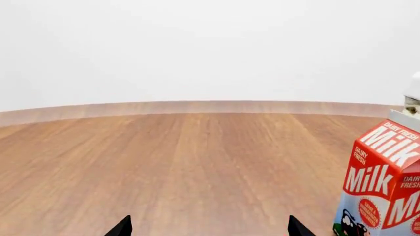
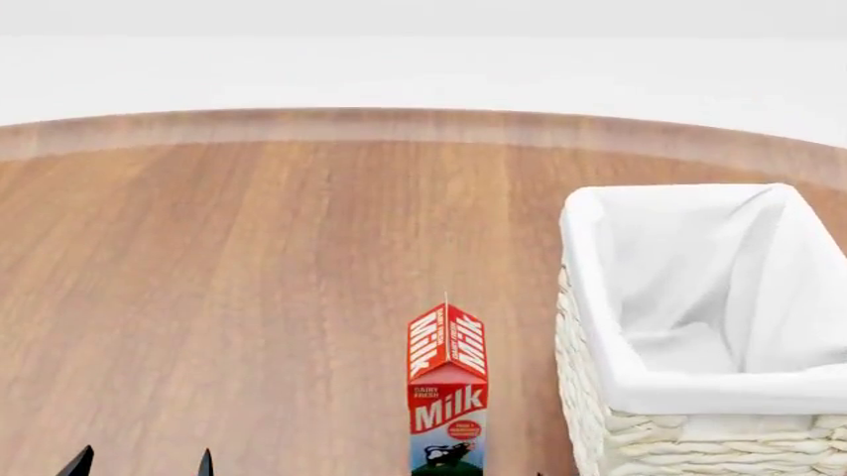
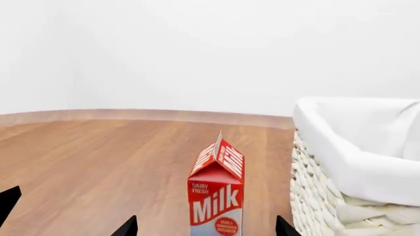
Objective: Pick up the orange juice, and put it in the basket.
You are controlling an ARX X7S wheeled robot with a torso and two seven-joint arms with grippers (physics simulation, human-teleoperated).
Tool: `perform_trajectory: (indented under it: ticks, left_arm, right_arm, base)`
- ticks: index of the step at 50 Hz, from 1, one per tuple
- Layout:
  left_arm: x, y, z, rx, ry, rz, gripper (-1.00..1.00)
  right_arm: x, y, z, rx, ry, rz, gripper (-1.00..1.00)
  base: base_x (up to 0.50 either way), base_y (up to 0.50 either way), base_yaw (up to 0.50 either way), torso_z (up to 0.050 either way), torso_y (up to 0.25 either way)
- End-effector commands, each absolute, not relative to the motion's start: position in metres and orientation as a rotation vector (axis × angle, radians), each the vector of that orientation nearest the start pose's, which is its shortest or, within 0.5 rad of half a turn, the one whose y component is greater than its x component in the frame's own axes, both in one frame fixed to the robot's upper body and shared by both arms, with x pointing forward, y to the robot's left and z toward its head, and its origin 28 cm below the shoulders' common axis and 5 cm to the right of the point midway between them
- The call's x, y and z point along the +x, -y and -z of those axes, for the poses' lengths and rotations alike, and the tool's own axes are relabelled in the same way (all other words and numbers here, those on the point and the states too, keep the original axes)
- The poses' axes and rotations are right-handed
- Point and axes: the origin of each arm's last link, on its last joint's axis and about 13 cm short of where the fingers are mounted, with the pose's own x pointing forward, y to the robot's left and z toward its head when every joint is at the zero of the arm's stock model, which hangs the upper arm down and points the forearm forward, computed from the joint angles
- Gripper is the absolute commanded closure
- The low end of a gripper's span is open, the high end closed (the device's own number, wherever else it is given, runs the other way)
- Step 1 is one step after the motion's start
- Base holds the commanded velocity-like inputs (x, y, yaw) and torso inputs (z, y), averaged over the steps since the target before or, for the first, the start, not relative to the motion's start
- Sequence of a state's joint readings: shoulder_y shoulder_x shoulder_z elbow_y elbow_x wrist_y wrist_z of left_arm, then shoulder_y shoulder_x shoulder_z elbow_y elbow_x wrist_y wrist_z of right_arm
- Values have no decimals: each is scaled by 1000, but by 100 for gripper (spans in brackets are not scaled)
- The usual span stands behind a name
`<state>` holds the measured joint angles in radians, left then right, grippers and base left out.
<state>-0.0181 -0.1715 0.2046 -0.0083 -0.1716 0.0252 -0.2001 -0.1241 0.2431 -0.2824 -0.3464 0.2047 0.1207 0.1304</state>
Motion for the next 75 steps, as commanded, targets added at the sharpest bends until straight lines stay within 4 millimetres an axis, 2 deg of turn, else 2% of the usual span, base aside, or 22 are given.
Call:
perform_trajectory:
  ticks: [1,39,75]
  left_arm:
    - [211,-205,-13,0,0,0,-100]
    - [211,-205,-13,0,0,0,-100]
    - [211,-205,-13,0,0,0,-100]
  right_arm:
    - [159,78,-44,8,25,-267,-100]
    - [156,68,-31,-2,0,-314,-100]
    - [164,55,-12,0,-43,-329,-100]
  base:
    - [0,0,0,0,0]
    - [0,0,0,0,0]
    - [0,0,0,0,0]
